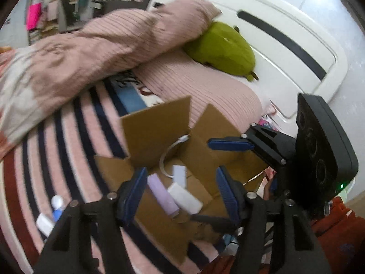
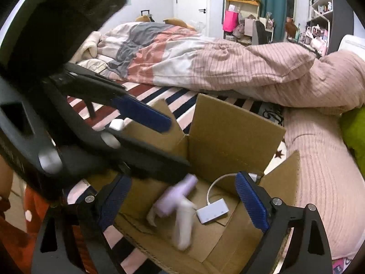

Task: Organize rigid objects
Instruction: 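Drop the white rectangular case into the cardboard box with the right gripper, then move the right gripper back and grasp the clear tape roll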

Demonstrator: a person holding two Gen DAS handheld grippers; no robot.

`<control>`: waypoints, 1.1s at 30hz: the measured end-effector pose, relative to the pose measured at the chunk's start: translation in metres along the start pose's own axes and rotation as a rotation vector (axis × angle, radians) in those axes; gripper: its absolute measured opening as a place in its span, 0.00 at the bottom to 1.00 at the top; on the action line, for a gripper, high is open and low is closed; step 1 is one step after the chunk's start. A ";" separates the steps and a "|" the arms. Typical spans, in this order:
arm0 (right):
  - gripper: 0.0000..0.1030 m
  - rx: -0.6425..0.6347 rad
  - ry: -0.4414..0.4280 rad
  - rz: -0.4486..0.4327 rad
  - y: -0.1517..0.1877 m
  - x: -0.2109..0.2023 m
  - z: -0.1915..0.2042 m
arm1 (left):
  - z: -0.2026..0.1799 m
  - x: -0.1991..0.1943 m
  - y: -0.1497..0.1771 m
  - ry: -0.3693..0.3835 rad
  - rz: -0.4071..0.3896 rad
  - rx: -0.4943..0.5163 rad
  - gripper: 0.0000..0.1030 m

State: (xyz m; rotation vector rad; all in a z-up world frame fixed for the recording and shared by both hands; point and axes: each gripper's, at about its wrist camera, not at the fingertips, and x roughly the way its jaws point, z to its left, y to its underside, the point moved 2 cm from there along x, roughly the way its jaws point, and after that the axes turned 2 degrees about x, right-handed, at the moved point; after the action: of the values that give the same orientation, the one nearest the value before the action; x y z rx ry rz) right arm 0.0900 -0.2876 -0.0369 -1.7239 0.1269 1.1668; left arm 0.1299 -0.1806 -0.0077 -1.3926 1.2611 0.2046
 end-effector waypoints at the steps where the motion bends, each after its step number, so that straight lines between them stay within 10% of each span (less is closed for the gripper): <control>1: 0.88 -0.006 0.000 -0.013 -0.002 -0.002 0.004 | 0.006 -0.009 0.003 -0.017 -0.016 -0.010 0.61; 18: 0.84 -0.109 -0.355 -0.007 -0.047 0.056 0.175 | 0.158 -0.135 0.162 -0.404 -0.162 -0.348 0.67; 25: 0.50 -0.185 -0.257 0.152 -0.025 0.148 0.212 | 0.193 -0.115 0.211 -0.398 -0.118 -0.434 0.67; 33: 0.48 -0.320 -0.123 0.220 -0.030 0.205 0.215 | 0.208 -0.107 0.226 -0.412 -0.092 -0.438 0.67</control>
State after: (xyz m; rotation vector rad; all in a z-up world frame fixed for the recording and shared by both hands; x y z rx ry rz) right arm 0.0776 -0.0228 -0.1744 -1.9456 0.0576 1.5173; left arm 0.0279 0.1045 -0.1277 -1.6678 0.8332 0.6997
